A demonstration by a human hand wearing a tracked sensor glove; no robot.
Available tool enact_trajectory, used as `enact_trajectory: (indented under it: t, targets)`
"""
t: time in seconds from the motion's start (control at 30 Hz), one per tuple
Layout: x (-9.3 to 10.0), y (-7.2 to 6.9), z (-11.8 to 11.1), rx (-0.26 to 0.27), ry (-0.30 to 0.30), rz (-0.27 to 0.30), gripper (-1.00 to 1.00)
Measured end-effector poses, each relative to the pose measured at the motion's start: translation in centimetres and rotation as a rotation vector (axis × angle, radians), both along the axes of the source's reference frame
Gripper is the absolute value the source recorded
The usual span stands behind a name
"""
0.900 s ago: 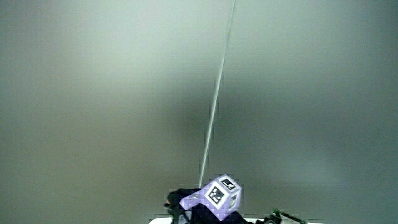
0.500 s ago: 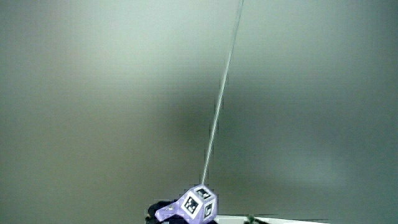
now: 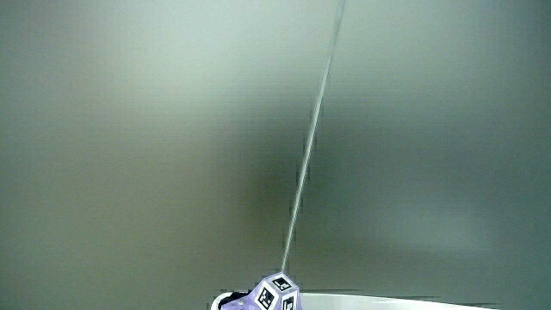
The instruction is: Place green brick
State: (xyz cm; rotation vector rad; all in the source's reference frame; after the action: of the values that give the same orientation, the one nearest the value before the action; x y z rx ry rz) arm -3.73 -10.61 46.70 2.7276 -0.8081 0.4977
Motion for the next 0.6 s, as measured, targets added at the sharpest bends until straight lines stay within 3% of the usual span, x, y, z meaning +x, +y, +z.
enact_trajectory:
  t: [0.13,0.27,0.43,0.6]
  targets:
    - [0.21,-0.16,0.11,-0.015,0.028,-0.009,-0.20]
    - [0.37,-0.43,0.03,-0.068,0.005,-0.025,-0.40]
    - [0.26,-0.53,0.43,-0.139,0.038,-0.048,-0.65]
    - [0.00,-0.09,0.53,-0.136,0.077,-0.055,-0.90]
